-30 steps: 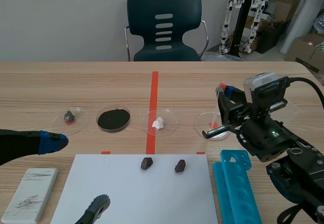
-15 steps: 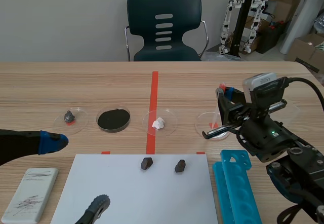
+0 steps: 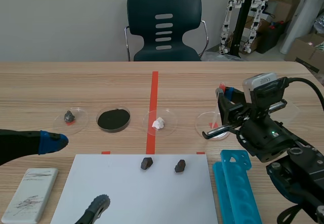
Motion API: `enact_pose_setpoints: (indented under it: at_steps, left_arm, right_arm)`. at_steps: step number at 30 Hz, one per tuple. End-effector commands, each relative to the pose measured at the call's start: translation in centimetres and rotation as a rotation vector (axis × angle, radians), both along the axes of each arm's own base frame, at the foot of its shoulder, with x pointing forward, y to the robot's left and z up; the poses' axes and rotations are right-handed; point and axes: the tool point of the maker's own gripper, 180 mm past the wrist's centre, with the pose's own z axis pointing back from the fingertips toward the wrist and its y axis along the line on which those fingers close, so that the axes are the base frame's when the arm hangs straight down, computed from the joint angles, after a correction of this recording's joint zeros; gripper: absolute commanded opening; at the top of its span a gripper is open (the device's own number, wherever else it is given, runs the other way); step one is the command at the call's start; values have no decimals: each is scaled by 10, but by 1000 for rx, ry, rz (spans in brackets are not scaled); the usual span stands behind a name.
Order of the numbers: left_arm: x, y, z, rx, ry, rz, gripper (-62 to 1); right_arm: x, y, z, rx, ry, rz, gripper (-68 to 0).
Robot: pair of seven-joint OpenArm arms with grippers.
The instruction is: Draw acid from the petri dish
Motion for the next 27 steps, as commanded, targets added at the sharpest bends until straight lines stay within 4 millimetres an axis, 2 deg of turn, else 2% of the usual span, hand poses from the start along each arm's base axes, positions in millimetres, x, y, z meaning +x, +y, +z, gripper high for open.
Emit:
enact_pose_setpoints:
  at_steps: [1, 12, 16, 27]
  left_arm:
    - [1, 0, 5, -23, -10, 7, -67]
    - [1, 0, 5, -23, -10, 7, -67]
    - [1, 0, 5, -23, -10, 7, -67]
    - [1, 0, 5, -23, -10, 7, -67]
  right_arm:
    - [5, 1, 13, 14, -41, 1, -624]
    - [5, 2, 11, -5, -35, 9, -624]
    - [5, 2, 10, -6, -32, 9, -593]
    - [5, 2, 10, -6, -33, 9, -583]
